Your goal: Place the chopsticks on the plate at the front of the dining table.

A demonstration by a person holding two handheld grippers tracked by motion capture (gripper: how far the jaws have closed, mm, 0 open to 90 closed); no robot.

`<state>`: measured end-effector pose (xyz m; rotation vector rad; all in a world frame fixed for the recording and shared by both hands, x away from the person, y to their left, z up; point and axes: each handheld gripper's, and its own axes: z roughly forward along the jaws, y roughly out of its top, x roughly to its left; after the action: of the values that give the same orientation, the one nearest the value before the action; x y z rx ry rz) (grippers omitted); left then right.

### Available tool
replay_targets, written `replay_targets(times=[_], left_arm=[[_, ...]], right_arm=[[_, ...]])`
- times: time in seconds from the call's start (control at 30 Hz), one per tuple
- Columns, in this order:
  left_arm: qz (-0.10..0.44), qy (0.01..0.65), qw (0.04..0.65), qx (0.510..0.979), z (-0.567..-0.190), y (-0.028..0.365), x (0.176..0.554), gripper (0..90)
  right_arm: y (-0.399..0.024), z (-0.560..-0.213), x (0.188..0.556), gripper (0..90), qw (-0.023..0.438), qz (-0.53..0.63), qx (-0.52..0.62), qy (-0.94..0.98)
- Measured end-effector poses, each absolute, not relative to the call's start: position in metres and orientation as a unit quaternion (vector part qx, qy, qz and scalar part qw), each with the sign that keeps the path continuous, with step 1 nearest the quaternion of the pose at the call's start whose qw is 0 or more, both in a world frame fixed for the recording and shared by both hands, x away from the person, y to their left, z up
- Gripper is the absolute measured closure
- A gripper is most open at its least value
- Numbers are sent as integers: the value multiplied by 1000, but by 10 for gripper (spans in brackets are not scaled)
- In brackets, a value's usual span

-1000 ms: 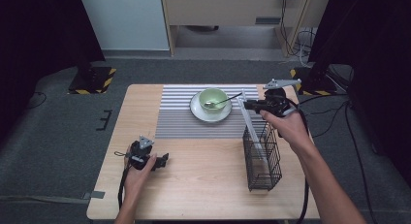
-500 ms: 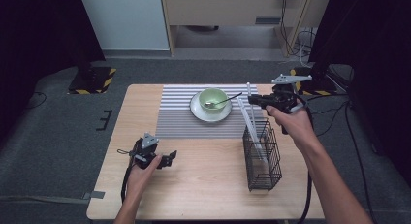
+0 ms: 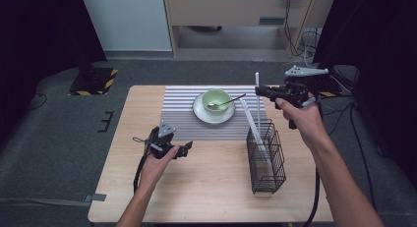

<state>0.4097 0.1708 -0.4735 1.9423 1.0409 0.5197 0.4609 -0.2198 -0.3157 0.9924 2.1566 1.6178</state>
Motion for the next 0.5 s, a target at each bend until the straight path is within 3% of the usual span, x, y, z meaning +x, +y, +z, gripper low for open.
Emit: replay_targets(times=[0.5], left_arm=[[202, 396, 466, 765, -457, 136, 426, 85]], right_arm=[[-222, -288, 462, 843, 138, 595, 338, 716]])
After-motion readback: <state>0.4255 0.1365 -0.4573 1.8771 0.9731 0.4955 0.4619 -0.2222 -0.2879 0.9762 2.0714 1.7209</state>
